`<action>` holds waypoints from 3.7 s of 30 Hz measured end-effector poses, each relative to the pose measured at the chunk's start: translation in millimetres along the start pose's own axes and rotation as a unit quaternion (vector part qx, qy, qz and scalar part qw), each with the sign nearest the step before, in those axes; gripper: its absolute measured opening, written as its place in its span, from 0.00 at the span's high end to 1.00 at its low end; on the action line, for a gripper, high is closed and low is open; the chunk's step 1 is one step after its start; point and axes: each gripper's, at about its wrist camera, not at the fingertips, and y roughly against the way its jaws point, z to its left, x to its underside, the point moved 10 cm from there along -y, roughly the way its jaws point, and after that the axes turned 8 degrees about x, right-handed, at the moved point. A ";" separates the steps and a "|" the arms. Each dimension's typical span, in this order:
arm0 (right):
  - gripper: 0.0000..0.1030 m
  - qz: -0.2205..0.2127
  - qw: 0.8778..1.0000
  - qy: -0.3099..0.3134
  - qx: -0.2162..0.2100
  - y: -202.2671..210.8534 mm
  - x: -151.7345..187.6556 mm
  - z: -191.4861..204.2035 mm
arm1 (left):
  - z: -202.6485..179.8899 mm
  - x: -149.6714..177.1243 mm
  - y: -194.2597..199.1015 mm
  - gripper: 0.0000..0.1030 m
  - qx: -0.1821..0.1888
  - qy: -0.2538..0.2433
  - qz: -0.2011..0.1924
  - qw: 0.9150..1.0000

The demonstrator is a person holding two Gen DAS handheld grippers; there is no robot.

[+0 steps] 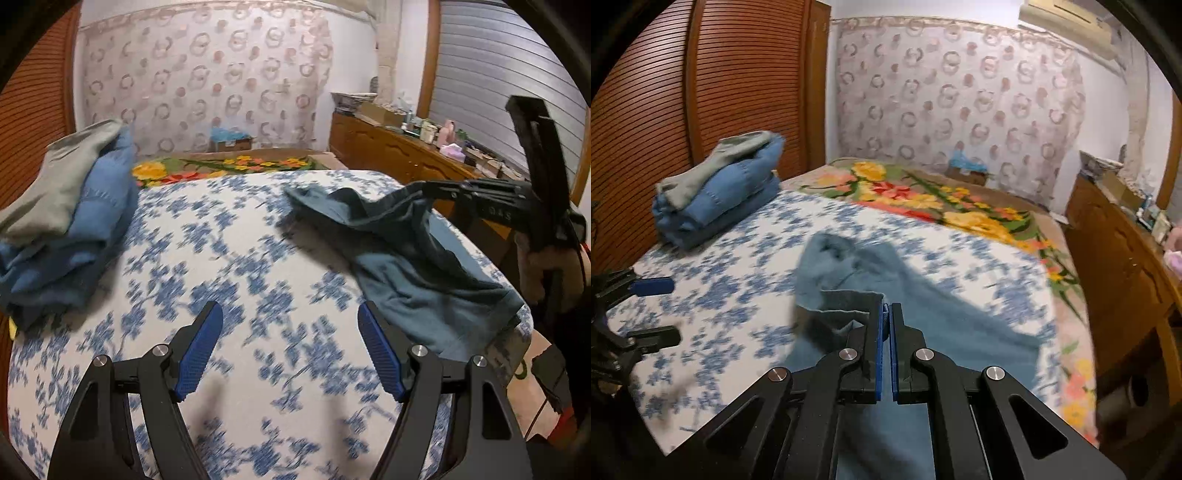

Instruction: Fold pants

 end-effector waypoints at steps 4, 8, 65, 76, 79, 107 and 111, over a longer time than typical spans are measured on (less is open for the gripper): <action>0.97 0.009 1.000 -0.004 0.029 -13.3 -0.8 -17.4 | -13.6 -9.3 -12.3 0.26 0.027 0.002 0.007 1.000; 0.97 0.016 0.998 -0.006 0.055 -18.2 -4.6 -42.0 | -25.0 -14.7 -20.4 0.26 0.037 -0.006 0.011 0.999; 0.62 0.045 0.993 -0.098 0.037 104.6 106.6 -44.7 | -82.6 19.0 -53.6 0.26 0.045 -0.063 0.065 0.995; 0.62 0.060 0.992 -0.106 0.021 111.9 126.2 -29.2 | -86.4 26.0 -56.6 0.26 0.043 -0.069 0.075 0.994; 0.64 0.054 0.992 -0.112 0.019 114.4 124.5 -31.3 | -86.6 26.5 -58.0 0.26 0.042 -0.070 0.076 0.994; 0.70 0.034 0.991 -0.125 0.031 127.9 127.3 -28.6 | -90.1 26.9 -50.1 0.26 0.044 -0.074 0.071 0.994; 0.66 0.043 0.989 -0.135 0.038 118.6 132.6 -31.6 | -99.1 30.6 -43.7 0.26 0.058 -0.080 0.075 0.992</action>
